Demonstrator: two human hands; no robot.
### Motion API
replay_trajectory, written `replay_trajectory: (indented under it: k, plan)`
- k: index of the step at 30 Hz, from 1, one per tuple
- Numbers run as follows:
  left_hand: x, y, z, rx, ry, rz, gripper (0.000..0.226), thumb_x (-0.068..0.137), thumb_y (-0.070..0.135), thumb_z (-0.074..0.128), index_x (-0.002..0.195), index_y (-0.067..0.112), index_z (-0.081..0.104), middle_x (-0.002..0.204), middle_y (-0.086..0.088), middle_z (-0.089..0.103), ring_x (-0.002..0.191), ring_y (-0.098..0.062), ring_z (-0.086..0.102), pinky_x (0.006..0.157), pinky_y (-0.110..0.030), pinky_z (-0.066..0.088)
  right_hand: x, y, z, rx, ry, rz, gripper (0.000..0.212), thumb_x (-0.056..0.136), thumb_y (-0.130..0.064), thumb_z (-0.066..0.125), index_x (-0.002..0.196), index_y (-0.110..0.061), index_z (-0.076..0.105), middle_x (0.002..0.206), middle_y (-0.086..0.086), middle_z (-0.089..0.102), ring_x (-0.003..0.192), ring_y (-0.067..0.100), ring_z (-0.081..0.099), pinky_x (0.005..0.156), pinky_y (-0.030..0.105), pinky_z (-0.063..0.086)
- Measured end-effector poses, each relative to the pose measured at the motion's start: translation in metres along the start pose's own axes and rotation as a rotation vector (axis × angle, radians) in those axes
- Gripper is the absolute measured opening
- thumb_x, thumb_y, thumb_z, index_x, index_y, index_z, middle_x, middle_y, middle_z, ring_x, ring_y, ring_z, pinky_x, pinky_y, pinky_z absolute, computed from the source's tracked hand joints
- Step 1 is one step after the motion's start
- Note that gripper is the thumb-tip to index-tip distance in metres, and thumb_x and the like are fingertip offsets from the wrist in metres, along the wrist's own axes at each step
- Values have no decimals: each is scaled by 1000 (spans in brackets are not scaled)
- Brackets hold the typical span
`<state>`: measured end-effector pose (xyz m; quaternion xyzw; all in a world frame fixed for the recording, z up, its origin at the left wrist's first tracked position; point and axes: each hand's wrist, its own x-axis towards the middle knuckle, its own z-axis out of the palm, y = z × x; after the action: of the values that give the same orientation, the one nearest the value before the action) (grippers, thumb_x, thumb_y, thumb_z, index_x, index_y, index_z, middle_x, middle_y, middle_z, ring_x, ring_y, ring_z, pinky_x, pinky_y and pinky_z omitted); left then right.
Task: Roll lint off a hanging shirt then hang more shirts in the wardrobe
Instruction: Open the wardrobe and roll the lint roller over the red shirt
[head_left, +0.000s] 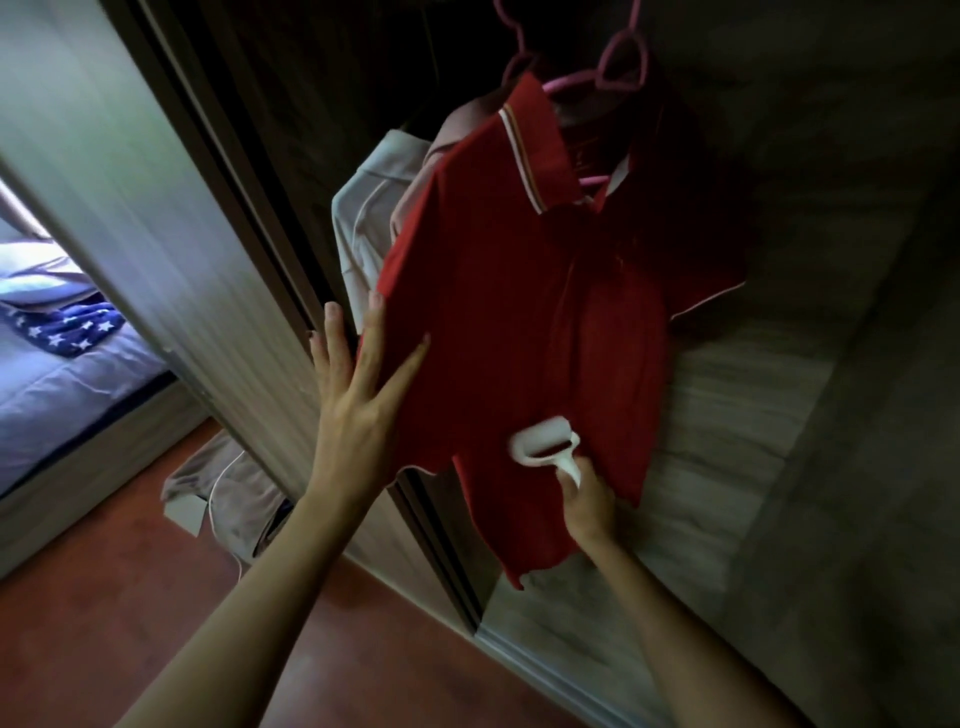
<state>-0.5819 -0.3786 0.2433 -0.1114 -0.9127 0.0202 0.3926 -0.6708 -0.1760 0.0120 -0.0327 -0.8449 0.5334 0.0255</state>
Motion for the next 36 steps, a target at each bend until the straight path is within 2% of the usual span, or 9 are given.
replay_trajectory:
  k: [7, 12, 14, 16, 20, 25, 29, 32, 36]
  plan:
    - [-3, -3, 3, 19, 77, 79, 71, 74, 59, 60, 129, 15, 57, 160, 4, -12, 146, -31, -15, 118, -50, -9, -27, -35, 2, 210, 196, -211, 25, 98, -25, 50, 121, -17, 56, 102, -8, 62, 89, 5, 59, 72, 13, 43]
    - [-5, -2, 1, 19, 85, 105, 73, 77, 67, 53, 128, 16, 56, 161, 4, -10, 146, -31, -14, 118, -54, -7, -38, 0, 21, -51, -203, 15, 24, 98, -35, 49, 119, -29, 57, 105, 0, 69, 96, 20, 66, 74, 32, 54]
    - [-6, -4, 1, 43, 63, 113, 73, 70, 62, 66, 126, 16, 57, 161, 3, -9, 146, -32, -12, 118, -54, -6, -44, 12, 21, -188, -348, 83, 28, 97, -37, 50, 122, -29, 59, 110, 1, 69, 102, 21, 64, 75, 28, 49]
    - [-7, -7, 0, 62, 56, 104, 73, 63, 51, 79, 123, 14, 61, 161, 3, -8, 147, -33, -11, 118, -53, -6, -48, 12, 18, -175, -338, 59, 28, 96, -39, 50, 121, -28, 59, 108, 0, 69, 100, 20, 65, 74, 28, 49]
    - [-3, -7, -3, 47, 54, 89, 65, 67, 50, 78, 119, 13, 65, 161, 0, -2, 147, -33, -9, 119, -51, -5, -46, -9, 13, -42, -93, -33, 23, 96, -40, 49, 117, -31, 56, 90, -4, 69, 83, 15, 67, 71, 37, 57]
    - [-3, -7, -2, 31, 1, 97, 64, 65, 52, 75, 118, 17, 65, 161, 3, -7, 147, -35, -9, 119, -50, -8, -27, 2, 15, -186, -251, 190, 36, 95, -40, 52, 122, -18, 59, 108, 7, 68, 100, 26, 65, 72, 29, 48]
    - [-3, -12, -4, 33, -43, 83, 78, 52, 56, 72, 118, 15, 65, 161, -3, 1, 147, -37, -7, 119, -50, -7, -17, -27, -14, -46, 64, 124, 25, 94, -30, 56, 112, -15, 66, 101, 9, 71, 97, 32, 66, 72, 27, 44]
    - [1, -11, -7, 52, -121, 76, 93, 44, 65, 68, 122, 15, 63, 157, -14, 13, 148, -33, -8, 113, -61, 4, -4, -77, -48, 237, 388, -95, 14, 94, -23, 58, 104, -18, 65, 80, -5, 67, 76, 17, 65, 68, 28, 43]
    - [8, -6, -9, 113, -217, 84, 103, 36, 67, 71, 124, 15, 63, 157, -18, 14, 148, -30, -9, 110, -65, 12, 31, -134, -82, 417, 487, -224, 16, 96, -29, 52, 109, -21, 59, 75, -12, 60, 68, 5, 59, 63, 24, 46]
